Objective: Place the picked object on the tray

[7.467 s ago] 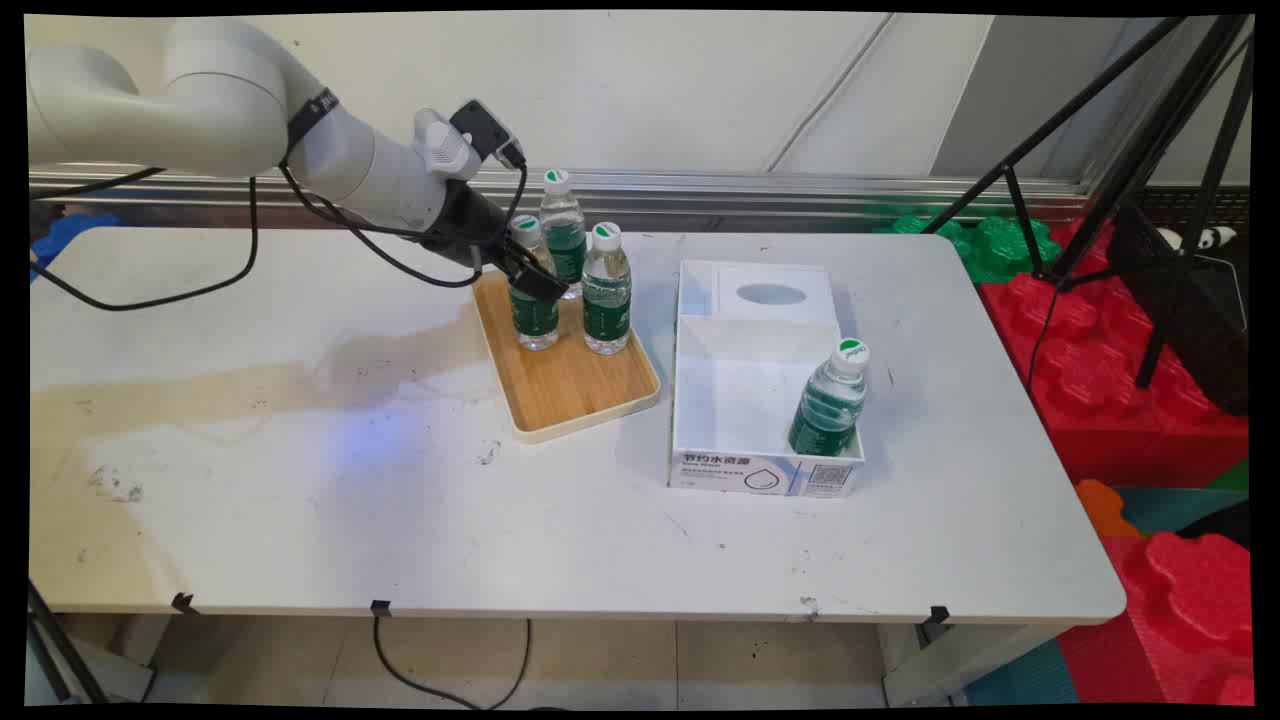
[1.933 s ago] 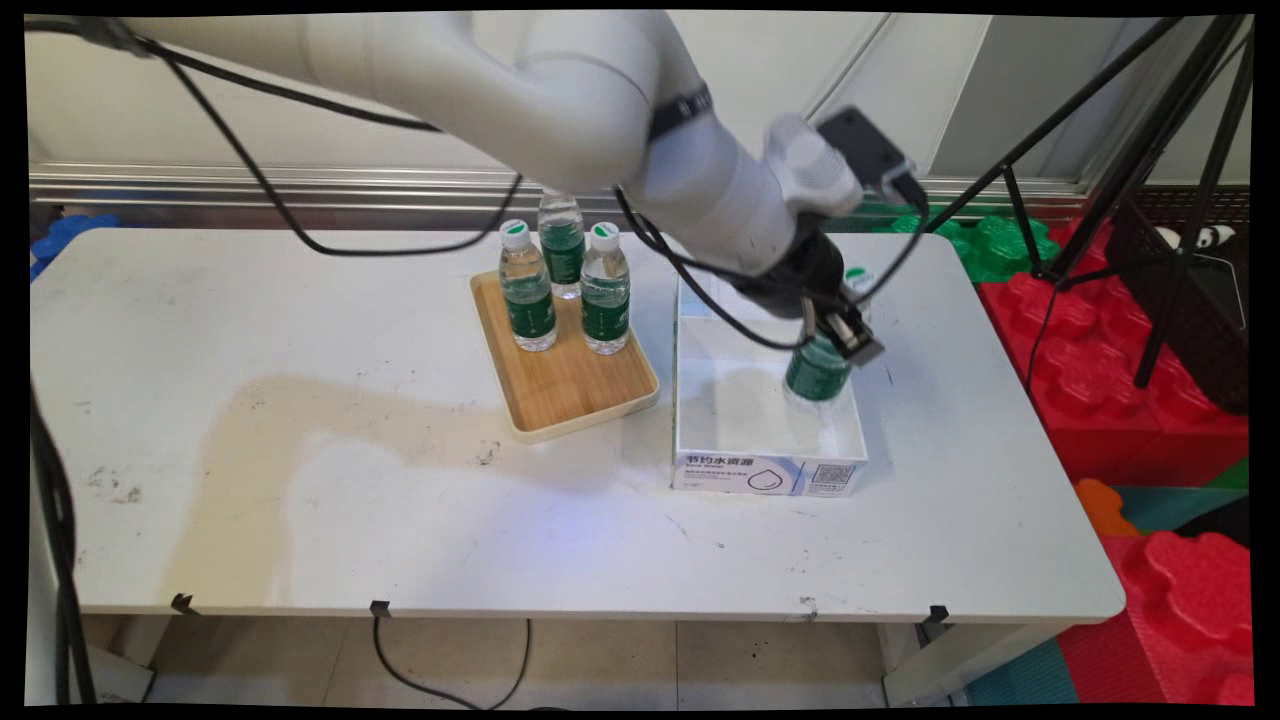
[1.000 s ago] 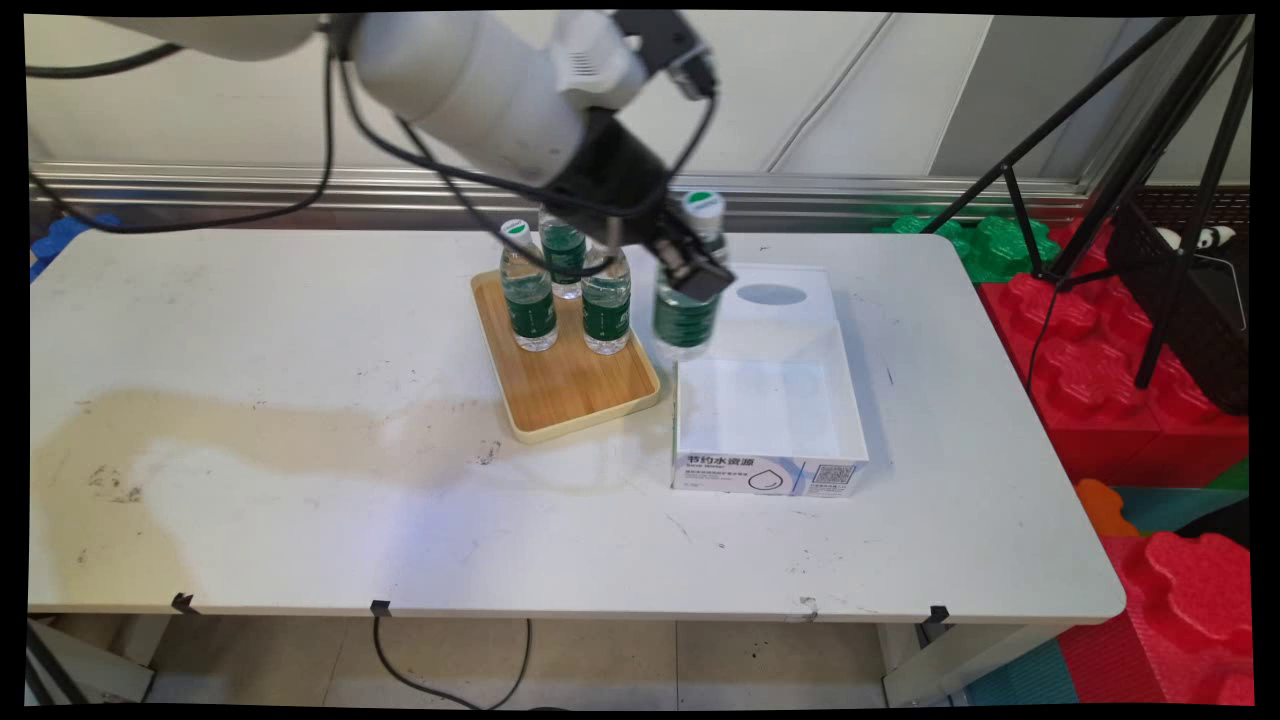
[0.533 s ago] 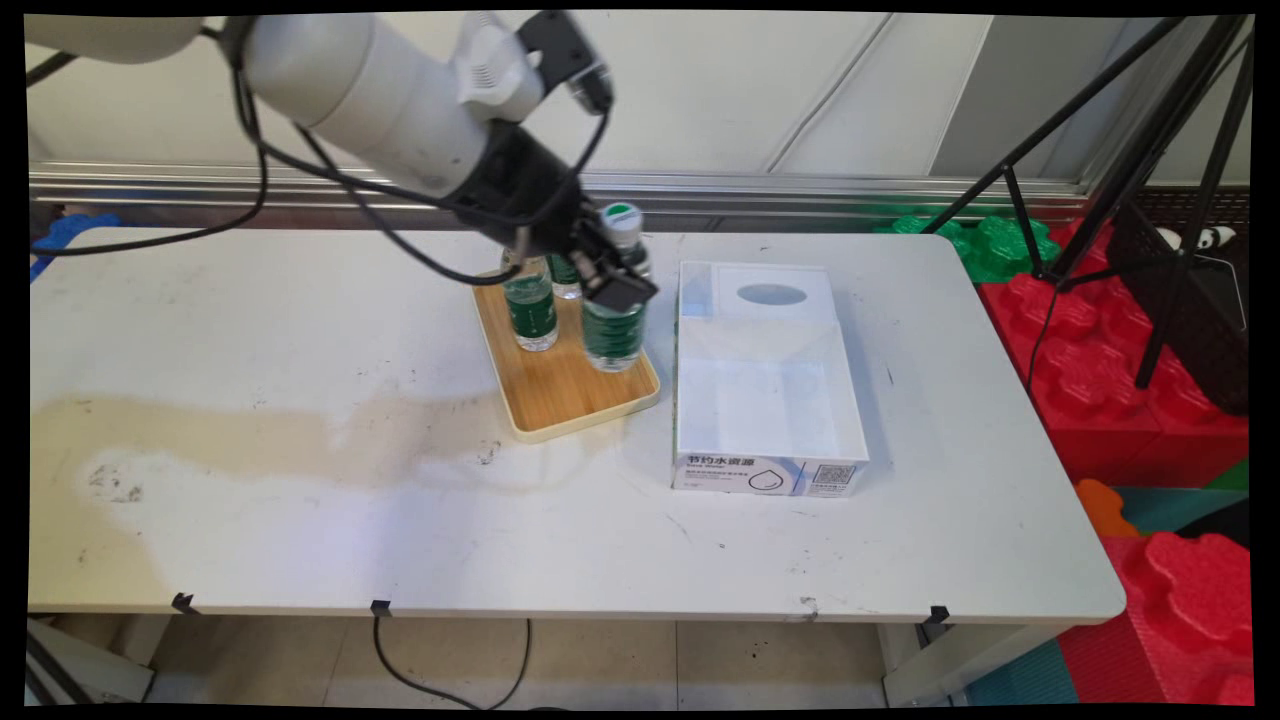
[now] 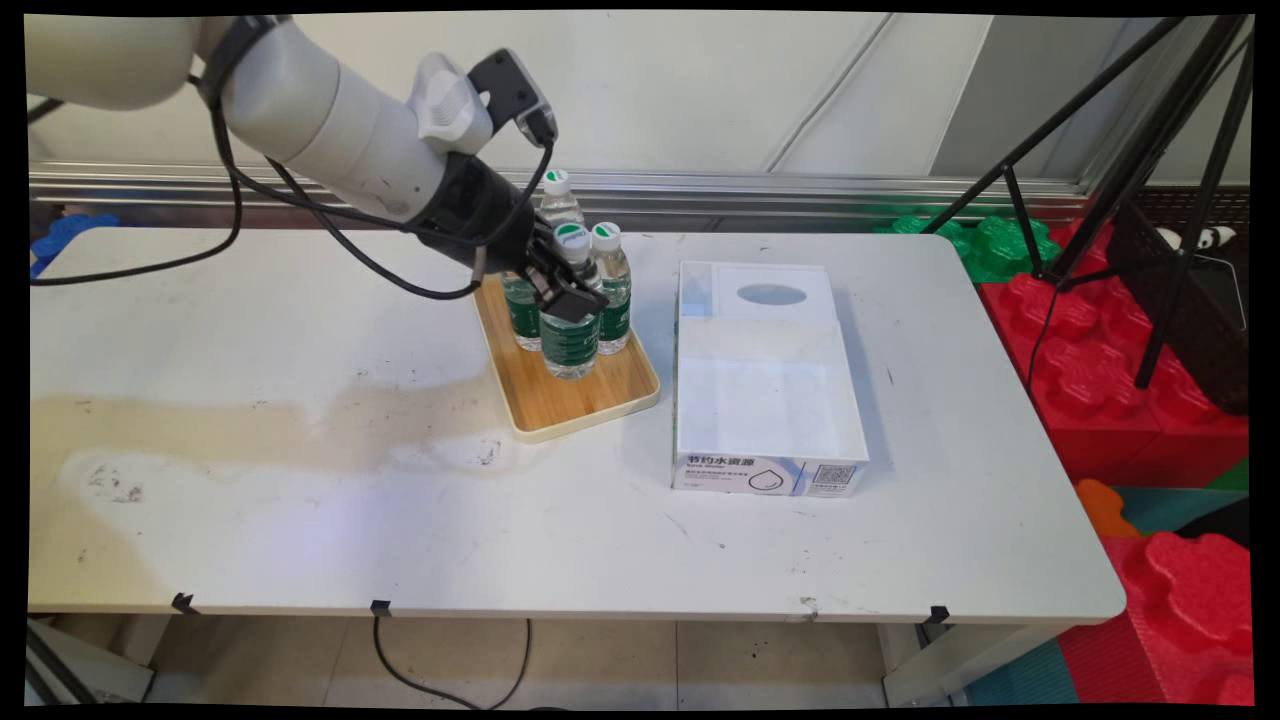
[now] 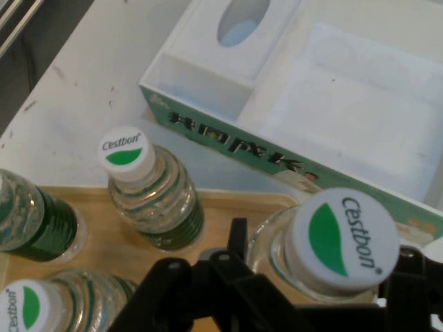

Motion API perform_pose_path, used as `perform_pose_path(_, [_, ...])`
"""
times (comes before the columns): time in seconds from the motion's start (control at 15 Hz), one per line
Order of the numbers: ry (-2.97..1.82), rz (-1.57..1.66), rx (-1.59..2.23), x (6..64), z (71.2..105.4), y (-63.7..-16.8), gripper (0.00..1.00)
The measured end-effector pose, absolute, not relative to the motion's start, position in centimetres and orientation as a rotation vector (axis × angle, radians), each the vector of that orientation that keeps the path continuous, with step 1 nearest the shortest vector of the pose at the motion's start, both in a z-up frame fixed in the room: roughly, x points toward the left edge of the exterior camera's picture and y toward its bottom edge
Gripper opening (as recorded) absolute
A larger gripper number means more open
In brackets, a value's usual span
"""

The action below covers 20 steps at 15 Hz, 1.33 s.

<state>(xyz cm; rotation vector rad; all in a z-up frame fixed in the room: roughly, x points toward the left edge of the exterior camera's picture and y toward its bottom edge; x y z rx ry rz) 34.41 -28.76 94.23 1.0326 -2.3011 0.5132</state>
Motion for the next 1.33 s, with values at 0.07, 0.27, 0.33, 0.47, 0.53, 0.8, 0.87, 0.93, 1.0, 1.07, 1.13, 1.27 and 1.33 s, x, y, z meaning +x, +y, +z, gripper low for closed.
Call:
perform_pose_path(0.07, [-2.296, 0.511, 1.042, 34.5, 93.6, -29.1, 0.00])
perform_pose_path(0.27, [-2.281, 0.506, 1.063, 34.5, 92.2, -30.0, 0.00])
perform_pose_path(0.33, [-2.278, 0.504, 1.068, 34.5, 91.8, -30.2, 0.00])
perform_pose_path(0.47, [-2.271, 0.499, 1.080, 34.5, 90.9, -30.7, 0.00])
perform_pose_path(0.53, [-2.268, 0.496, 1.086, 34.5, 90.4, -31.0, 0.00])
perform_pose_path(0.8, [-2.257, 0.484, 1.108, 34.6, 88.5, -31.9, 0.00])
perform_pose_path(0.87, [-2.254, 0.482, 1.112, 34.7, 88.1, -32.0, 0.00])
perform_pose_path(0.93, [-2.250, 0.479, 1.116, 34.8, 87.6, -32.2, 0.00])
perform_pose_path(1.0, [-2.247, 0.477, 1.119, 34.8, 87.3, -32.3, 0.00])
perform_pose_path(1.07, [-2.245, 0.476, 1.122, 34.9, 87.0, -32.4, 0.00])
perform_pose_path(1.13, [-2.243, 0.476, 1.124, 35.0, 86.8, -32.4, 0.00])
perform_pose_path(1.27, [-2.238, 0.475, 1.130, 35.2, 86.5, -32.5, 0.00])
perform_pose_path(1.33, [-2.235, 0.475, 1.133, 35.3, 86.3, -32.5, 0.00])
